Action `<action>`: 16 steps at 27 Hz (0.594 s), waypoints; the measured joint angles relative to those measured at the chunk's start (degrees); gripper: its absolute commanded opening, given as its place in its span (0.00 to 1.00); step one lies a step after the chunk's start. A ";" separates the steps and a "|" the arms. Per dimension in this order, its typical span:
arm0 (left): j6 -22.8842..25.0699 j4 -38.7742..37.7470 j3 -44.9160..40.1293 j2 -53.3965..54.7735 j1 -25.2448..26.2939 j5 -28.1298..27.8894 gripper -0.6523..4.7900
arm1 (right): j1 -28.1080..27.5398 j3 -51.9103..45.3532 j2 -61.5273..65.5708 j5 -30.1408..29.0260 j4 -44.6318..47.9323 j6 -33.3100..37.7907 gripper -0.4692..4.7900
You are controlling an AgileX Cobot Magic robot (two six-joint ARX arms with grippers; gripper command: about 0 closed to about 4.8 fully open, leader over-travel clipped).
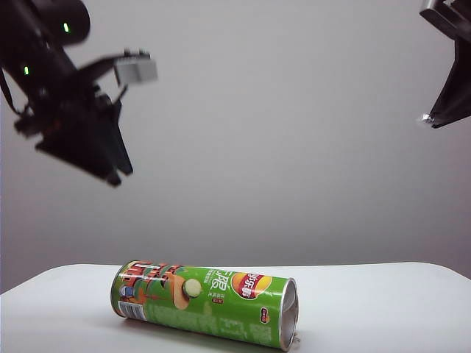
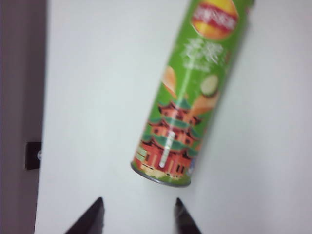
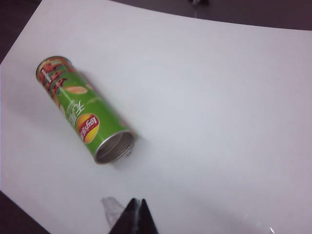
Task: Pick up the green tub of chips from the desk, pull out the transparent container with the chips inside partially, and then place the chips back on the desk.
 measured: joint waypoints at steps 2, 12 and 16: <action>2.21 -0.24 0.00 1.42 -1.09 -1.57 0.50 | 0.02 0.00 0.24 -0.11 -0.81 -1.31 0.07; 11.98 0.92 0.83 4.52 -10.82 -17.86 1.00 | 1.42 0.00 2.40 -3.26 -1.18 -3.98 0.16; 9.07 -0.74 5.68 8.35 -12.61 -16.17 1.00 | 5.20 0.02 4.90 -3.91 -1.11 -5.40 0.18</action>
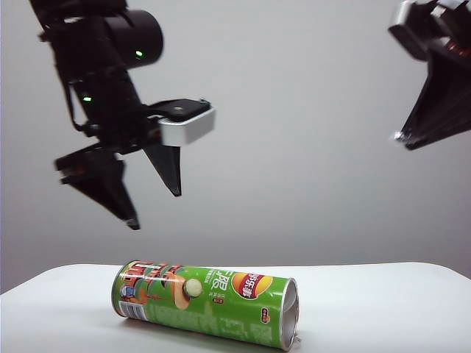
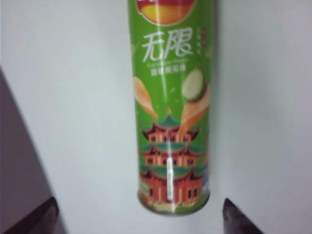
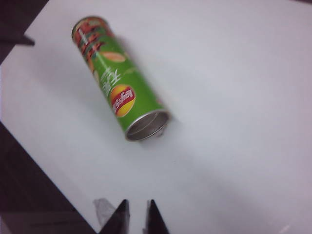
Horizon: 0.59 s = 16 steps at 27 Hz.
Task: Pick up the green tub of chips from the desk, pull out the transparent container with the chips inside partially, and then place the chips back on the desk.
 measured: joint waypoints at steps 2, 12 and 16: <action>-2.80 -3.91 3.89 3.04 -0.61 0.26 1.00 | 1.44 0.00 0.94 -0.02 0.00 -0.15 0.18; -8.50 -15.58 16.17 14.73 -1.75 2.99 1.00 | 4.17 0.00 2.10 0.28 0.02 -0.20 0.19; -8.50 -16.57 17.05 17.64 -1.70 2.32 1.00 | 4.17 0.00 2.10 0.31 0.02 -0.20 0.19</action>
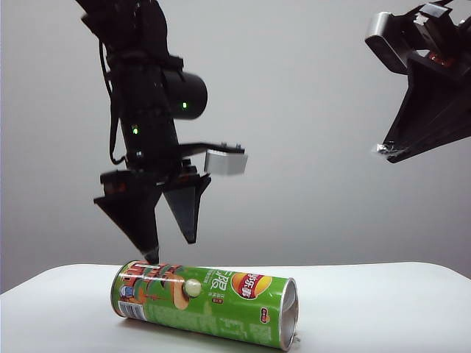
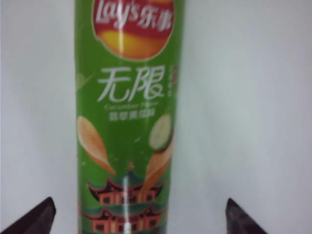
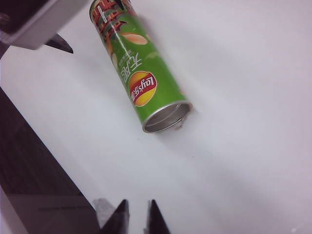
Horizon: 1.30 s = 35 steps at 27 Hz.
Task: Pick up the green tub of chips from the desk, pull out the transparent container with the chips inside partially, and then place the chips back on the desk.
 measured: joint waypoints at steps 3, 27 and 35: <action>0.04 0.48 0.09 0.79 0.13 -1.33 1.00 | 0.00 0.00 0.00 0.00 -0.02 0.00 0.19; 0.07 5.40 2.40 10.51 0.13 -2.62 1.00 | -0.02 -0.02 0.00 0.13 -1.01 0.00 0.19; 0.04 7.10 2.38 12.02 0.09 -2.58 1.00 | -0.02 -0.83 0.00 0.11 -2.69 0.00 0.19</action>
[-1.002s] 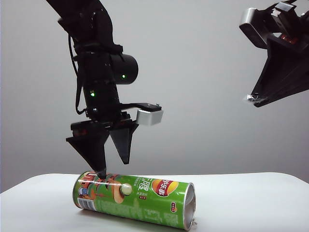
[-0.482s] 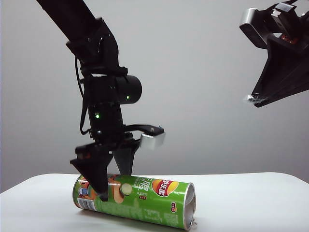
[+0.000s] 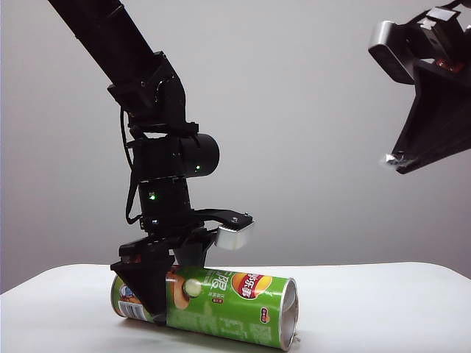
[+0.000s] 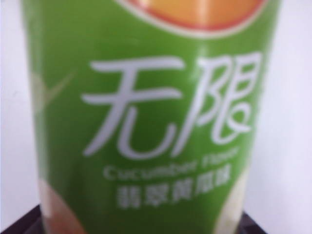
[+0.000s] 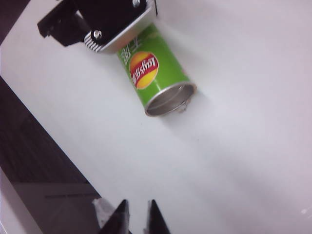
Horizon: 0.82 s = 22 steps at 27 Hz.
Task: Pick up the green tub of chips from the desk, pull out the transparent container with the chips inside partially, and then place the chips back on the desk.
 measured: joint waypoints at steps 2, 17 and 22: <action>-0.02 0.55 0.00 0.42 -0.04 0.00 0.92 | 0.00 -0.55 0.00 0.02 -0.39 0.00 0.19; -4.33 2.51 0.02 0.57 -5.62 -0.07 0.61 | 0.00 -1.25 -0.02 0.02 2.49 0.00 0.19; -12.13 6.64 0.00 -3.56 -8.04 -0.02 0.61 | -0.28 -1.25 -0.04 0.02 4.70 0.50 0.19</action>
